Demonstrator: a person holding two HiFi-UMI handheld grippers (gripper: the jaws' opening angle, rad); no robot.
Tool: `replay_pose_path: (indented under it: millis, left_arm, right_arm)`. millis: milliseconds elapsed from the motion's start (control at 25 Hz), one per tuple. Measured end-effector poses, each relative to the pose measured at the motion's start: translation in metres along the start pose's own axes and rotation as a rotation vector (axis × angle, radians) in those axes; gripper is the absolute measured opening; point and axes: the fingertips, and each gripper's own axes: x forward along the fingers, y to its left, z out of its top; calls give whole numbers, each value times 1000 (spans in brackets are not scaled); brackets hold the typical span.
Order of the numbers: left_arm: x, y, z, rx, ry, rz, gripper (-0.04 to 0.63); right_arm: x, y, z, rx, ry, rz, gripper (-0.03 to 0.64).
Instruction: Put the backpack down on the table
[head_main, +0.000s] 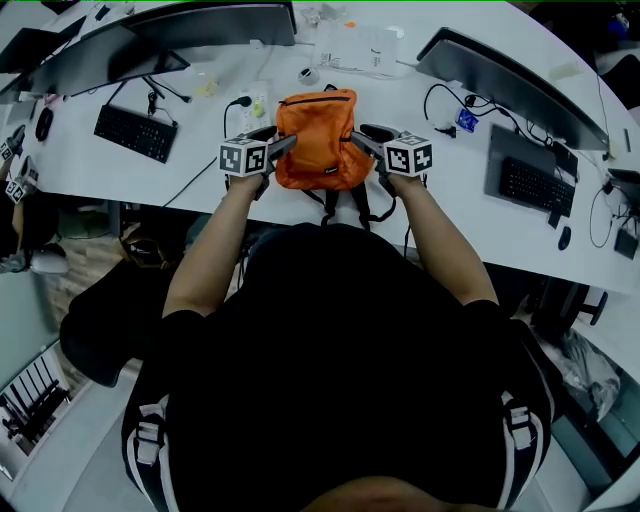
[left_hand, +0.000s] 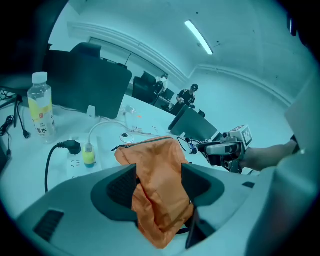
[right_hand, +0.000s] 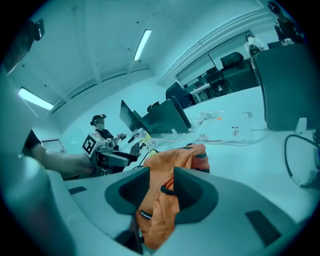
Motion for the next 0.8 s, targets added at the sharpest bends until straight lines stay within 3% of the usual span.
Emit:
replay_pose_path:
  millis: [480, 800]
  left_arm:
    - [-30, -42, -16, 65, -74, -57, 275]
    - [-51, -62, -32, 86, -106, -61, 233]
  right_arm:
    - [-28, 32, -6, -66, -40, 12, 126]
    - [-42, 53, -13, -96, -50, 28, 77]
